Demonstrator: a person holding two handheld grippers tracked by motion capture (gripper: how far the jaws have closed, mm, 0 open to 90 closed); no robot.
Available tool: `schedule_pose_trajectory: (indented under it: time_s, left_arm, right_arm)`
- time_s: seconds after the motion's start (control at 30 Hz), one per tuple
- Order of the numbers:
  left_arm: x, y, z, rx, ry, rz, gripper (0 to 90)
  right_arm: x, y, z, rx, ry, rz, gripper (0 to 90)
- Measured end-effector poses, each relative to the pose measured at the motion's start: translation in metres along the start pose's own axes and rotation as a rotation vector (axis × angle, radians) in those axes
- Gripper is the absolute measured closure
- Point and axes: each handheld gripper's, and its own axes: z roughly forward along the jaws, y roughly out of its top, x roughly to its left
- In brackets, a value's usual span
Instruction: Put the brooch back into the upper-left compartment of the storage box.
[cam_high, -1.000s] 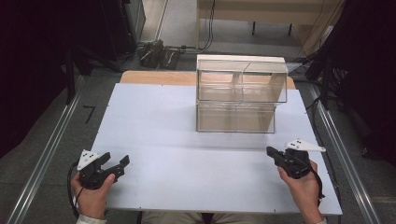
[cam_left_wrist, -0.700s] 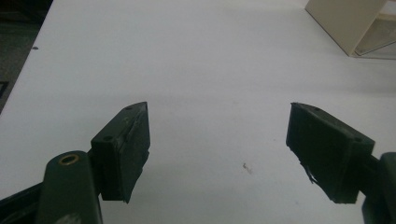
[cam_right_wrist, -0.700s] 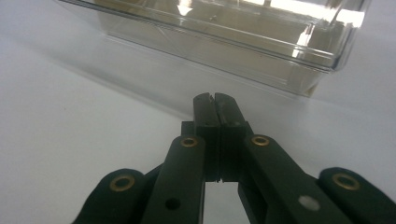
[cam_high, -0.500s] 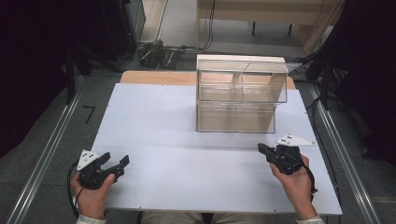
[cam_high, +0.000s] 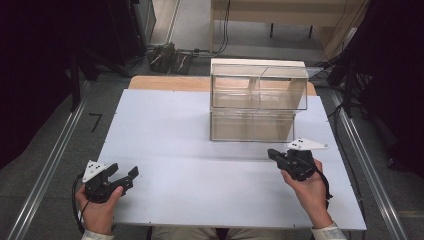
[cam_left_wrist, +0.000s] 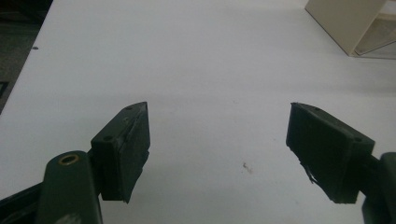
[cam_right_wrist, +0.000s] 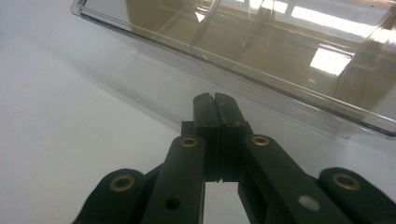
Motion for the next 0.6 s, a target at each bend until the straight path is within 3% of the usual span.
schedule_pose_trajectory:
  time_s: [0.6]
  left_arm:
    - [0.0,0.0,0.0,0.001,0.0,0.001,23.0]
  right_arm:
    - [0.014,0.023,0.005,-0.026,0.043,-0.042,87.0]
